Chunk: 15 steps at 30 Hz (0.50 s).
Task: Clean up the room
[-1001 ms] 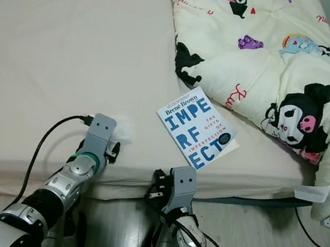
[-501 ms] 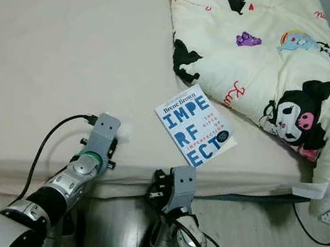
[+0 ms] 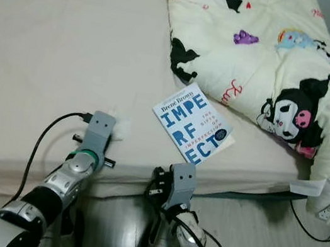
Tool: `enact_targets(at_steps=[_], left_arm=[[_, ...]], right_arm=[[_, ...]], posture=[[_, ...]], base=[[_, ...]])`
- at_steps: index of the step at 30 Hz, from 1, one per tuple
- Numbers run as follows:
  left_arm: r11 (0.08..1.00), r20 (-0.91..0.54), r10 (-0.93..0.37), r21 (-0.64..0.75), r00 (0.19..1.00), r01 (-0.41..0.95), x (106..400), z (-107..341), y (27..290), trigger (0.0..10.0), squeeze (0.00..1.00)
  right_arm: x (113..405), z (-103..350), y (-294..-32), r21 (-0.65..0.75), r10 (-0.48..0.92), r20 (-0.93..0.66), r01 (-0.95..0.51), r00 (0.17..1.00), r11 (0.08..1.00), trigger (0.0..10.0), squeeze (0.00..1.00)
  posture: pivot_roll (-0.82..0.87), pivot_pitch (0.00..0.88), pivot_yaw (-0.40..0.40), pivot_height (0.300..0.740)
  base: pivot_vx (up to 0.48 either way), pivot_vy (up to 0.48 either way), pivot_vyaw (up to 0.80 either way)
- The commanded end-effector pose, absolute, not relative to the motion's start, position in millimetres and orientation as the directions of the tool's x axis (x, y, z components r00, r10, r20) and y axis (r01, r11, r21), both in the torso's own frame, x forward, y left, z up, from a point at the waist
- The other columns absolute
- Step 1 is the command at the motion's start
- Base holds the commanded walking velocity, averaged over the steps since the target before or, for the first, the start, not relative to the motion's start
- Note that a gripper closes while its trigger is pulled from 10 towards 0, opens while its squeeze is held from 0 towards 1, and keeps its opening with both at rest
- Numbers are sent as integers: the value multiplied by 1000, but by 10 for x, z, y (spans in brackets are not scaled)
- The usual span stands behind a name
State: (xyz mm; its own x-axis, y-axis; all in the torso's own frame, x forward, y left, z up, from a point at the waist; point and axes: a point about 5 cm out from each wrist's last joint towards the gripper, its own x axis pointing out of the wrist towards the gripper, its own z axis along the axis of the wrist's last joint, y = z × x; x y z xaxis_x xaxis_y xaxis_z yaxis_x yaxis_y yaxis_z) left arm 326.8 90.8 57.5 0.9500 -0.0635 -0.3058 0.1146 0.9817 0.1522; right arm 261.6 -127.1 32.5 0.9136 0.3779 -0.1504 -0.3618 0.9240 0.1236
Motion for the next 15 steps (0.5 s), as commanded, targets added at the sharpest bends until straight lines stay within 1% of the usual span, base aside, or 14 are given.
enact_targets(at_steps=[1, 4, 5, 6, 7, 8, 9, 10, 11, 15], left_arm=[[982, -228, -106, 129, 968, 138, 3249, 767, 917, 0, 0], [983, -187, -117, 119, 975, 141, 3233, 856, 932, 0, 0], [986, -139, -128, 89, 982, 141, 3209, 977, 961, 0, 0], [986, -139, -128, 89, 982, 141, 3209, 977, 961, 0, 0], [988, -95, -138, 54, 986, 144, 3180, 1097, 998, 0, 0], [988, -35, -149, 32, 988, 150, 3137, 1233, 1042, 5843, 0], [988, -35, -149, 32, 988, 150, 3137, 1233, 1042, 5843, 0], [988, 36, -155, 33, 987, 154, 3084, 1370, 1084, 10000, 0], [986, 97, -166, 48, 981, 162, 3027, 1492, 1110, 10000, 0], [980, 141, -193, 68, 971, 185, 2951, 1585, 1111, 10000, 0]], right_arm=[[2602, 271, -1273, 137, 377, -174, -356, 910, 924, 10000, 0], [2621, 283, -1273, 137, 377, -170, -357, 911, 924, 10000, 0], [2641, 299, -1275, 136, 376, -165, -357, 912, 924, 10000, 0], [2641, 299, -1275, 136, 376, -165, -357, 912, 924, 10000, 0], [2657, 317, -1276, 134, 377, -159, -358, 913, 924, 10000, 0], [2674, 338, -1278, 132, 378, -151, -360, 914, 924, 10000, 0], [2674, 338, -1278, 132, 378, -151, -360, 914, 924, 10000, 0], [2693, 364, -1284, 129, 374, -140, -357, 917, 925, 10000, 0], [2722, 423, -1290, 129, 362, -114, -348, 925, 929, 10000, 0], [2766, 509, -1308, 121, 345, -79, -335, 935, 934, 10000, 0]], posture=[[-41, 151, 19, 581], [-39, 148, 18, 581], [-32, 135, 16, 581], [-32, 135, 16, 581], [-26, 126, 14, 581], [-19, 113, 10, 581], [-19, 113, 10, 581], [-15, 100, 7, 581], [-11, 89, 2, 581], [-10, 66, -2, 581]], base=[[0, 0, 0], [0, 0, 0], [0, 0, 0], [0, 0, 0], [0, 0, 0], [0, 0, 0], [0, 0, 0], [0, 0, 0], [0, 0, 0], [0, 0, 0]])
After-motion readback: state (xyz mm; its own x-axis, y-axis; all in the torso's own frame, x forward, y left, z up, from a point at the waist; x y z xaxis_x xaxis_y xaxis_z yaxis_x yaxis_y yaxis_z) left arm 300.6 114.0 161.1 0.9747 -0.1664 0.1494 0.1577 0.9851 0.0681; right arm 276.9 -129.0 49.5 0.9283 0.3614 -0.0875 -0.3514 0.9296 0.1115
